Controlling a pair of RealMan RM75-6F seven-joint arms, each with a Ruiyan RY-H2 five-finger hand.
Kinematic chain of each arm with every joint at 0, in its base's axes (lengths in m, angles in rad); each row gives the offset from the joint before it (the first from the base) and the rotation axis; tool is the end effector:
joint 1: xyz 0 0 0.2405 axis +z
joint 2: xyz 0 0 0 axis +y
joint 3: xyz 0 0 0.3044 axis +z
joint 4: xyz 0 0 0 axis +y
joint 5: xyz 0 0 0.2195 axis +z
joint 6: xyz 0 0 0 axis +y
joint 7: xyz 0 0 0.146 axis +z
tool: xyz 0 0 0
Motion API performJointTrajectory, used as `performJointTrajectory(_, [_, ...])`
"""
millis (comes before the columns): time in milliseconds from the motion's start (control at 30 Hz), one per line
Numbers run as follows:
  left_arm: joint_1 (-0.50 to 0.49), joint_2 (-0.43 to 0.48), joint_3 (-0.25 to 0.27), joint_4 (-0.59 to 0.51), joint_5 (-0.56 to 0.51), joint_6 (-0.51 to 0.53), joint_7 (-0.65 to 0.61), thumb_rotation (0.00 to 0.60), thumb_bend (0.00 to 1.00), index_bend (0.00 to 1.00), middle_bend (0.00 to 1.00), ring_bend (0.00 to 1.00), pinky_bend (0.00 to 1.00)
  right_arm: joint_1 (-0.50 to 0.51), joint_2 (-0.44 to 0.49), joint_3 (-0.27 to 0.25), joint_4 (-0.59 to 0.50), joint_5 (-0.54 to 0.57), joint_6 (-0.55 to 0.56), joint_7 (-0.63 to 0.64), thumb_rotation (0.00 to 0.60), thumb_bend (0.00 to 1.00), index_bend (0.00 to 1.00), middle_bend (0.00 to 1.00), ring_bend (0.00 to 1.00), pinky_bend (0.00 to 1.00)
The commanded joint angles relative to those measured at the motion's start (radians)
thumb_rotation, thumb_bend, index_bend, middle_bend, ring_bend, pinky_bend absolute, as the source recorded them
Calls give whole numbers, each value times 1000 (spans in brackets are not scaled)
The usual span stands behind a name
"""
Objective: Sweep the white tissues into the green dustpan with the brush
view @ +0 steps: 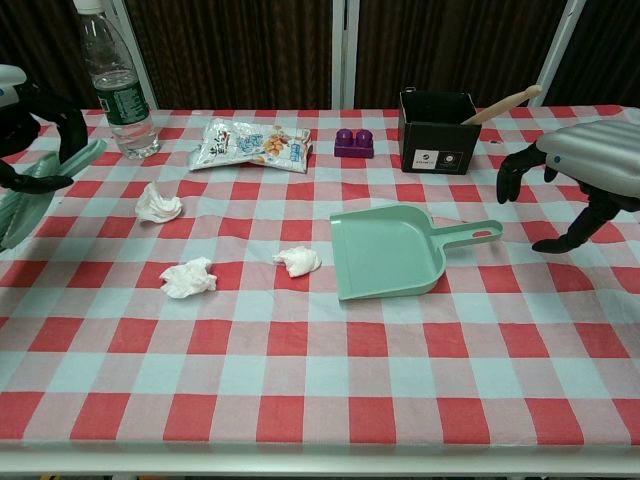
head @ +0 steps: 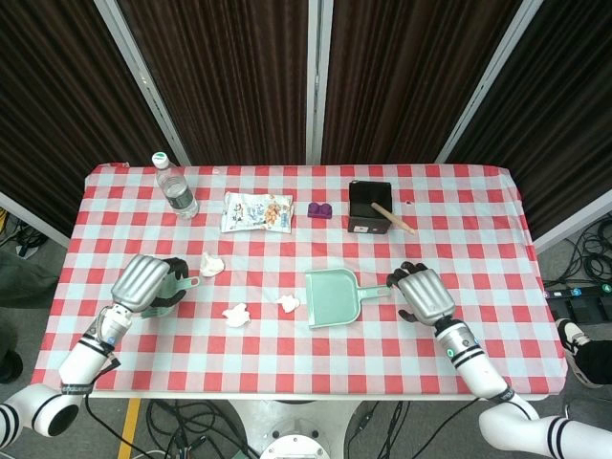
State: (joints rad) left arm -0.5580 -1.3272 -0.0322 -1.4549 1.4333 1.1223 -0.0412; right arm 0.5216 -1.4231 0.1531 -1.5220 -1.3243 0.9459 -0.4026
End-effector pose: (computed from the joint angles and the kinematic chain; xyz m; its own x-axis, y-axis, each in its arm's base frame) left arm -0.2747 0.3356 0.0597 0.4005 0.2146 0.8908 0.8792 -0.3637 -0.3077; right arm -0.2550 -0.3307 0.0127 0.5971 -0.2319 0.7680 -0.7818 -0.3828 0.4922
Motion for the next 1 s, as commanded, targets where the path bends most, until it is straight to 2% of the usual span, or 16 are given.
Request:
performJointTrajectory(33, [-3,-10,0,4,1,-11,6,600,451,554,544,799,923,36,-46,6,46,42,-29,-42,600,97,403,369,223,320])
performJointTrajectory(433, [-12,-25,-5,9,2,-43,35,600,451,554,544,792,923,125,-161,11,153,126,-74,-128,600,111,440,397,242,321])
performJointTrajectory(1000, [-10,-29,-5,10,8,-59,38,600,451,554,544,786,923,172,-186,-5,168,193,-78,-164,600,136,489,433,270,326])
